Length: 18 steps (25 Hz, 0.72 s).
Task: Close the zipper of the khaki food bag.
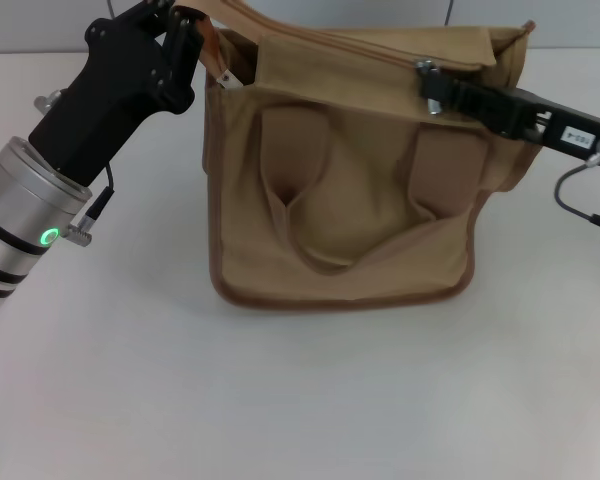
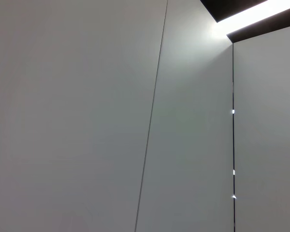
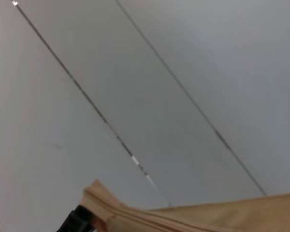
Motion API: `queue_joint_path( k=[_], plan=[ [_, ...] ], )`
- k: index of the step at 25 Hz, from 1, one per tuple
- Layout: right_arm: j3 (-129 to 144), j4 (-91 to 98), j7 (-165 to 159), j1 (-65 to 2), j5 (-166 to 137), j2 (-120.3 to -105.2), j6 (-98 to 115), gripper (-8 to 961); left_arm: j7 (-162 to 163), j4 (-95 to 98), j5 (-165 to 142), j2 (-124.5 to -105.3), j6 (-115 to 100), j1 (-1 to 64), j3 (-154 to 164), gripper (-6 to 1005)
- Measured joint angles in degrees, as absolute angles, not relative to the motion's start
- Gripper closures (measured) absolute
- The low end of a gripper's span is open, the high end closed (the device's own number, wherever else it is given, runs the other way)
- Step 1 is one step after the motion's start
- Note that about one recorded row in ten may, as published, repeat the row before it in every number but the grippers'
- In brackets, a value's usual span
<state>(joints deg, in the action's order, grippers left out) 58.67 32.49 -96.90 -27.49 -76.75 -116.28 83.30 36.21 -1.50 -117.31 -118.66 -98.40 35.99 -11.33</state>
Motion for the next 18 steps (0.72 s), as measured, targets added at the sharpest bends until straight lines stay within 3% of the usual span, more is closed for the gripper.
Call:
queue_joint_path(
  k=[9,18],
  plan=[
    [53.9,32.3,-96.1,-23.9,-76.8,-115.48,85.3,955,36.2,-1.5,-117.2,-118.64,-98.2,35.8,-11.4,951],
    [44.0,32.1,-83.5,-20.8,-76.2,-118.2,96.9,901,36.2,-1.5,-117.2,-118.74,-97.7,35.3,-11.4,950]
  ],
)
